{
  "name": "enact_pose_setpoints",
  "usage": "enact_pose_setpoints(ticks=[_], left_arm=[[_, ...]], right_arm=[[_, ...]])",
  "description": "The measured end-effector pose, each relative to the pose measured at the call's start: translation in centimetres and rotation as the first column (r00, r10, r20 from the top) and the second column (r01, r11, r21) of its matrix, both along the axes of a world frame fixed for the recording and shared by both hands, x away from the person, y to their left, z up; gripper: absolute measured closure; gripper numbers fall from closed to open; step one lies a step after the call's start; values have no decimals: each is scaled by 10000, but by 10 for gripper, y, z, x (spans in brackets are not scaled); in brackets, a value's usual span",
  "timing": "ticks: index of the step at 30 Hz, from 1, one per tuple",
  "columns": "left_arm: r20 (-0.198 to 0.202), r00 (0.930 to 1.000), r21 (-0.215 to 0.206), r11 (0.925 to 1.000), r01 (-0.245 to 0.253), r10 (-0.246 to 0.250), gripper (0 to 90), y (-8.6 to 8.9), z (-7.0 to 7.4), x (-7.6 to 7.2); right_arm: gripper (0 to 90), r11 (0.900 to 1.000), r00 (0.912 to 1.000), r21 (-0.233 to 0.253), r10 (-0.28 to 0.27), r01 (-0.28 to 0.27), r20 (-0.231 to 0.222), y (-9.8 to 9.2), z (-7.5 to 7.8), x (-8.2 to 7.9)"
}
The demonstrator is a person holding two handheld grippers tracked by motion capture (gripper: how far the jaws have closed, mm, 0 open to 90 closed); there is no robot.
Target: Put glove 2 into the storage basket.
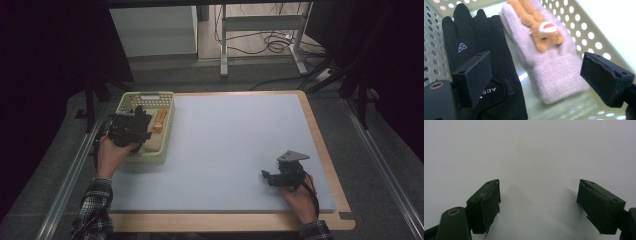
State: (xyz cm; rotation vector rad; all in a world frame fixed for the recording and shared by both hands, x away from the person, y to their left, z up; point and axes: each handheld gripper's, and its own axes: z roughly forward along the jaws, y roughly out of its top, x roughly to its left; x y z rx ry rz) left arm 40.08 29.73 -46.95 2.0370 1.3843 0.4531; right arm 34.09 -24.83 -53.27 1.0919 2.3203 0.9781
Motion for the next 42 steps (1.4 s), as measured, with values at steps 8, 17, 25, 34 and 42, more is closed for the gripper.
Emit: enact_pose_setpoints(ticks=[8,17,25,34,42], left_arm=[[143,9998,-65,9998,164,-163,81,-2,0,-8],[349,9989,-232,9992,320,-311,65,-3,4,-18],[485,9976,-302,9983,507,-492,56,-5,5,-28],[647,9953,-316,9967,741,-720,52,-8,6,-38],[797,9924,-401,9944,975,-941,52,-13,5,-47]], right_arm=[[185,10000,10000,5,-7,7,-10,0,0,0],[185,10000,10000,2,-12,12,-10,0,0,0],[184,10000,10000,-1,-15,15,-7,0,0,0],[183,10000,10000,-4,-15,15,-2,0,0,0],[183,10000,10000,-5,-16,16,0,0,0,0]])
